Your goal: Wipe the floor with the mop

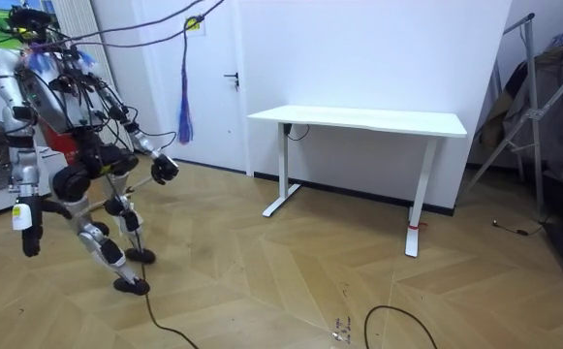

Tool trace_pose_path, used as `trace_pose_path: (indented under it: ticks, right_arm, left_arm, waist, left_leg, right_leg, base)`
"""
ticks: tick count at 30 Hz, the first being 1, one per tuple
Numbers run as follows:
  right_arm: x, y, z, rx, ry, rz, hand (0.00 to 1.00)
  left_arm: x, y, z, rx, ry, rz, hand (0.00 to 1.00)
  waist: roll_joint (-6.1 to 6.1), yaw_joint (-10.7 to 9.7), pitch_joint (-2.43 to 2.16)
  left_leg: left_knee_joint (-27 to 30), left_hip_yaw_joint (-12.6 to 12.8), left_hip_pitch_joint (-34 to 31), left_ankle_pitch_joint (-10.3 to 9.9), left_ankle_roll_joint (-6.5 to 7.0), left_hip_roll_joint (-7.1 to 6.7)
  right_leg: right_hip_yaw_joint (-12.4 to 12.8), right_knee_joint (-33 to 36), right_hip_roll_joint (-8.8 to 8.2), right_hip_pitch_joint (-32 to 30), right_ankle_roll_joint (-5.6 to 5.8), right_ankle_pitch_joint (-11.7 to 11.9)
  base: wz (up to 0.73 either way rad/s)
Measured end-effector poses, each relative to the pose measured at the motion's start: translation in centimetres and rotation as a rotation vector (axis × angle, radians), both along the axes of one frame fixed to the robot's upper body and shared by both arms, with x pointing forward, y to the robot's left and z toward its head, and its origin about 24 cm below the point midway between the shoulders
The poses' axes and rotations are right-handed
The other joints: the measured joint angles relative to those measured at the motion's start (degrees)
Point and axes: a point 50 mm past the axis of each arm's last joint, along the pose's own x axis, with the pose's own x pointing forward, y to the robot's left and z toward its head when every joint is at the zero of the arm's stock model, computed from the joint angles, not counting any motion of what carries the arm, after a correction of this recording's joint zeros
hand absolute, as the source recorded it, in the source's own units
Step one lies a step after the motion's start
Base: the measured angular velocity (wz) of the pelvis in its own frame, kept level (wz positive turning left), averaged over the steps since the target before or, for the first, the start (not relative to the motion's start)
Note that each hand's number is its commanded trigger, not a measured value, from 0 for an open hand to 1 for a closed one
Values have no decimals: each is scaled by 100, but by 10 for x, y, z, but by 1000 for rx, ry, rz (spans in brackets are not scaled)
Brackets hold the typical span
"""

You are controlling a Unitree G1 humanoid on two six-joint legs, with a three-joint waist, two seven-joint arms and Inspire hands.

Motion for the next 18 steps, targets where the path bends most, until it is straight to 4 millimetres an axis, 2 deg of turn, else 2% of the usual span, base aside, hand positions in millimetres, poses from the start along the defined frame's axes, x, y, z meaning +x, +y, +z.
trace_pose_path:
  ticks: [1,2,3,4,5,6,7,8,9,10,11,12,13,14,15,16,17,18]
  right_arm:
    - [-1,2,0,7,19,-1,100]
    - [2,0,1,3,27,-5,100]
    - [14,-3,3,-11,12,-3,100]
    - [22,-6,4,-20,-2,-1,100]
    - [41,-13,9,-38,-39,6,100]
    - [67,-18,15,-56,-95,21,100]
    - [82,-21,19,-64,-130,33,100]
    - [116,-24,30,-79,-211,64,100]
    - [133,-24,35,-83,-258,75,100]
    - [162,-24,47,-92,-347,100,100]
    - [188,-22,58,-88,-449,124,100]
    - [199,-20,63,-83,-488,135,100]
    - [215,-17,71,-65,-544,139,100]
    - [218,-17,73,-48,-555,122,100]
    - [214,-17,71,-41,-543,115,100]
    - [201,-19,64,-33,-509,105,100]
    - [188,-24,59,-33,-478,96,100]
    - [176,-28,54,-32,-447,93,100]
  left_arm:
    - [-4,0,0,2,17,6,0]
    - [-7,0,-1,9,33,10,0]
    - [-8,1,-1,19,38,20,0]
    - [-8,2,0,23,39,21,0]
    - [-9,2,0,33,47,21,0]
    - [-10,3,0,43,52,28,0]
    - [-10,4,0,44,52,29,0]
    - [-8,6,1,51,41,34,0]
    - [-6,8,2,57,32,31,0]
    - [-2,12,4,66,13,27,0]
    - [-2,14,4,70,7,25,0]
    - [-2,14,5,71,7,22,0]
    - [-6,13,4,60,14,23,0]
    - [-7,13,4,48,15,27,0]
    - [-7,14,4,48,16,27,0]
    - [-8,16,4,43,21,28,0]
    - [-4,15,4,29,10,22,0]
    - [1,14,4,14,1,13,0]
  waist:
    - [-87,-13,15]
    - [-125,-8,8]
    - [-164,-2,18]
    - [-184,-1,28]
    - [-198,45,33]
    - [-301,123,38]
    - [-350,181,37]
    - [-485,290,44]
    - [-540,348,50]
    - [-639,374,86]
    - [-667,489,121]
    - [-700,552,139]
    - [-706,572,138]
    - [-691,570,129]
    - [-700,564,138]
    - [-725,538,88]
    - [-730,516,80]
    - [-732,533,78]
  left_leg:
    - [9,-90,161,-124,-46,-57]
    - [147,-163,227,-280,-100,-71]
    - [447,-177,184,-402,-235,-62]
    - [779,-143,88,-413,-289,-43]
    - [1631,-39,-231,-302,-504,66]
    - [2446,117,-526,5,-778,193]
    - [2781,178,-667,218,-838,253]
    - [3252,256,-913,582,-875,334]
    - [3339,291,-1039,569,-861,381]
    - [3352,311,-1348,508,-799,499]
    - [3071,327,-1603,459,-734,634]
    - [2811,306,-1697,459,-734,646]
    - [2043,191,-1820,475,-756,640]
    - [1142,193,-1833,584,-762,645]
    - [955,223,-1821,859,-638,625]
    - [823,292,-1703,1017,-497,535]
    - [802,381,-1556,924,-283,432]
    - [803,501,-1447,822,-126,356]
  right_leg:
    - [-188,-255,-55,92,-70,90]
    - [-240,-115,-128,162,-133,152]
    - [-331,104,-192,164,-167,128]
    - [-384,238,-236,154,-195,104]
    - [-455,581,-250,142,-245,-115]
    - [-455,908,-257,136,-310,-366]
    - [-454,1021,-255,136,-336,-472]
    - [-444,1185,-252,142,-455,-605]
    - [-434,1240,-236,146,-465,-680]
    - [-435,1312,-196,184,-425,-759]
    - [-459,1286,-161,306,-458,-808]
    - [-474,1254,-165,386,-472,-836]
    - [-520,1151,-174,585,-435,-918]
    - [-603,1049,-234,823,-363,-1043]
    - [-624,1011,-281,966,-311,-1119]
    - [-628,938,-377,1180,-147,-1244]
    - [-528,902,-463,1313,-28,-1314]
    - [-390,1024,-517,1348,20,-1307]
  base:
    - [9]
    - [24]
    - [29]
    - [28]
    - [20]
    - [11]
    - [-5]
    - [-5]
    - [6]
    - [6]
    - [0]
    - [-7]
    - [11]
    - [25]
    - [46]
    - [53]
    - [45]
    - [21]
